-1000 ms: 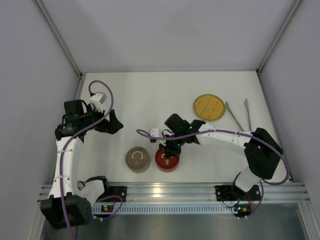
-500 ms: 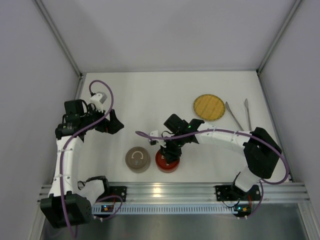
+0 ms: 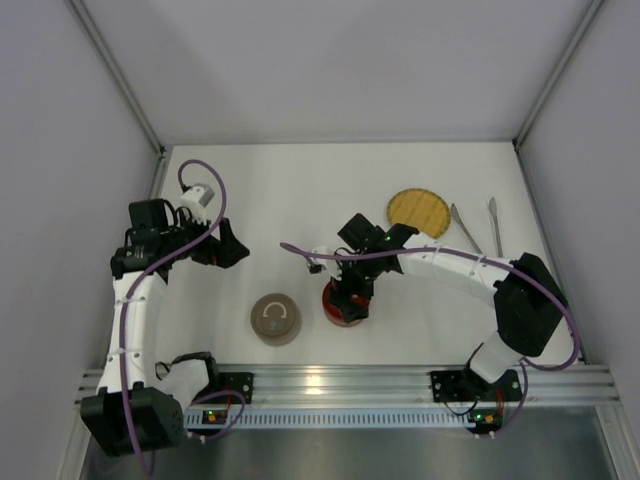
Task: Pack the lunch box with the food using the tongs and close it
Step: Move the box lid to the center of the board, then reset both arms
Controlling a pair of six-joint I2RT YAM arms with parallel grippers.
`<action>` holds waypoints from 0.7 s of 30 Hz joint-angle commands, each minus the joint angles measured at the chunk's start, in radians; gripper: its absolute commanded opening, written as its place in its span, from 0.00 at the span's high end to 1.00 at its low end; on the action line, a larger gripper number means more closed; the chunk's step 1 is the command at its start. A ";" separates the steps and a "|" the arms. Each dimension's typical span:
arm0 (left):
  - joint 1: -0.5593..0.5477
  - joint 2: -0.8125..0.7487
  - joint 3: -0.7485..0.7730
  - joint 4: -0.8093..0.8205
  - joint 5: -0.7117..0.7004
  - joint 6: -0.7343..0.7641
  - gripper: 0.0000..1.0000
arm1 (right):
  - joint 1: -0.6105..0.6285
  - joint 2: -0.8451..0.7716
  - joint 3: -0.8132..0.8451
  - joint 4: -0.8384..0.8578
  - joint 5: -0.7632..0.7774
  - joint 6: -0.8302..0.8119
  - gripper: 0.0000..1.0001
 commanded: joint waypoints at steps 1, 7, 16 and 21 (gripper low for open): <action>0.005 -0.019 0.019 0.019 0.029 -0.011 0.02 | -0.058 -0.043 0.066 -0.062 0.066 0.001 0.12; 0.005 -0.023 0.015 0.016 0.040 -0.011 0.02 | -0.116 -0.107 0.118 -0.055 0.023 -0.005 0.06; 0.005 -0.028 0.009 0.013 0.026 -0.009 0.02 | -0.205 -0.121 0.112 0.000 0.014 0.025 0.18; 0.005 -0.017 0.018 0.022 -0.038 -0.032 0.02 | -0.380 -0.185 0.087 0.100 -0.089 0.175 0.15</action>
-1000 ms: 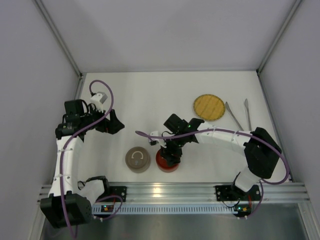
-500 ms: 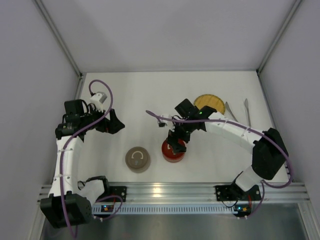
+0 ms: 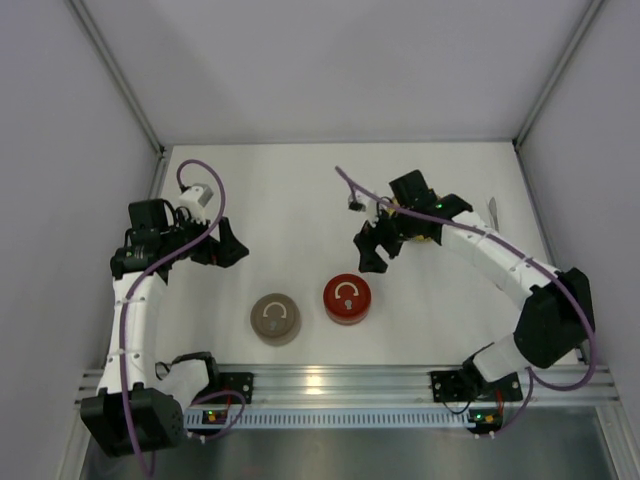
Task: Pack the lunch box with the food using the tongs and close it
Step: Reset both arms
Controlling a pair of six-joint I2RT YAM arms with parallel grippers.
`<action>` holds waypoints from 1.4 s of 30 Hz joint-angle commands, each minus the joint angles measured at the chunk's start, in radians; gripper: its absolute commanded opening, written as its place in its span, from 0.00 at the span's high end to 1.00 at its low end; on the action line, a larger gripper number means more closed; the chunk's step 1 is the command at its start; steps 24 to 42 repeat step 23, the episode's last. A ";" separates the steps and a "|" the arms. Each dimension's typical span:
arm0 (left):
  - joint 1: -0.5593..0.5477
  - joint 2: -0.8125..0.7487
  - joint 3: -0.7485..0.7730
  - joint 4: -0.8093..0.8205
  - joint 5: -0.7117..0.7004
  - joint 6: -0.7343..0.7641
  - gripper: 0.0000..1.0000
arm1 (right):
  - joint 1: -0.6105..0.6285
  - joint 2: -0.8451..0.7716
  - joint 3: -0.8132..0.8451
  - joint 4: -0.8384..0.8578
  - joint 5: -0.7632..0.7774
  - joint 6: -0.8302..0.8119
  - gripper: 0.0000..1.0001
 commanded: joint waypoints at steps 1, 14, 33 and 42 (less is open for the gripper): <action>0.007 -0.011 0.033 0.033 -0.045 -0.047 0.02 | -0.150 -0.108 -0.009 0.118 -0.101 0.136 0.14; 0.007 0.176 0.087 0.116 -0.336 -0.088 0.02 | -0.627 -0.298 -0.249 0.112 -0.096 0.176 0.01; 0.007 0.196 0.015 0.171 -0.346 -0.045 0.02 | -0.790 -0.334 -0.357 0.130 -0.064 0.145 0.01; 0.007 0.196 0.015 0.171 -0.346 -0.045 0.02 | -0.790 -0.334 -0.357 0.130 -0.064 0.145 0.01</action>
